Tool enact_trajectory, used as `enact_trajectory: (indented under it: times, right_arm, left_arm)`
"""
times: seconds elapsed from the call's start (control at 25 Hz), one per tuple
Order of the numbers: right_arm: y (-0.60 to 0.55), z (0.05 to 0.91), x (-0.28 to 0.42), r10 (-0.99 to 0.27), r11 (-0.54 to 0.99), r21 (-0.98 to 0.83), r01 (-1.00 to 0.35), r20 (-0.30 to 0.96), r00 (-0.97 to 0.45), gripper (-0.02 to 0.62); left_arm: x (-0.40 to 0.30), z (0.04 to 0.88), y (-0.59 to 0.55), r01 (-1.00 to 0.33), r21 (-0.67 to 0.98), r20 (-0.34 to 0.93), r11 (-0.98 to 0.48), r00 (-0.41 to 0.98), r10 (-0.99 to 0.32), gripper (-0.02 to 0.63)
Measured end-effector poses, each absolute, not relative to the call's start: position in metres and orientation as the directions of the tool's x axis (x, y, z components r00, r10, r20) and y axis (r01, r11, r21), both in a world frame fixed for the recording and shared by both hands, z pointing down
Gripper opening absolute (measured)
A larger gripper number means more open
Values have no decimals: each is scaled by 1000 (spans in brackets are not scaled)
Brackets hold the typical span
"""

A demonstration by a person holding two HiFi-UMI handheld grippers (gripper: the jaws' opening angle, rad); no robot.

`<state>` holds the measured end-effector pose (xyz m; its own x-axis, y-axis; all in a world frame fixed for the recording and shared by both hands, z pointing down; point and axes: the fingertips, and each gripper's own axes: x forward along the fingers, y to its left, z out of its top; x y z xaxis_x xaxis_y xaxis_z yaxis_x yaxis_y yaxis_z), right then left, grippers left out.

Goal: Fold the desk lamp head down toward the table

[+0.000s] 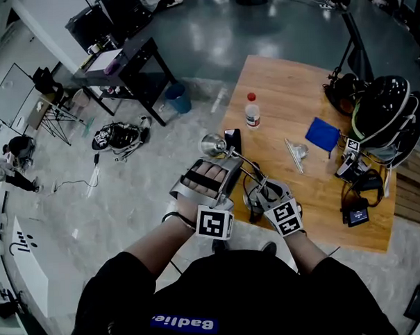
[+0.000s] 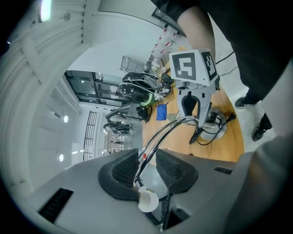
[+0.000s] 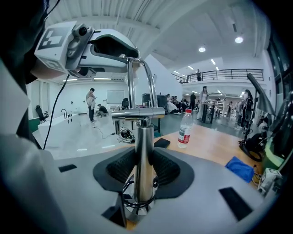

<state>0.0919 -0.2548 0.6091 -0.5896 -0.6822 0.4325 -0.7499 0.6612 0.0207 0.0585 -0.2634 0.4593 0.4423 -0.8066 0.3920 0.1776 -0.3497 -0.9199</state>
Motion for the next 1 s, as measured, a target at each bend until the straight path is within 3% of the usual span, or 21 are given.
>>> enact_trajectory:
  times: [0.24,0.36,1.0]
  right_arm:
    - [-254,610,92,-679,663,-6,-749,416,-605,126]
    - [-253,610,92,-684,656,-12,-755,415,-600,126]
    - [-254,609,90,-688,639,-5,-769,445,-574,126]
  left_arm:
    - [45,476,-270,160,-896,443,-415,400,-802,108]
    - [33,492,-274,120,-880,467,-459,389,-794,61]
    - [14,559,-291,-73,-781,542,-620,414,-731,37]
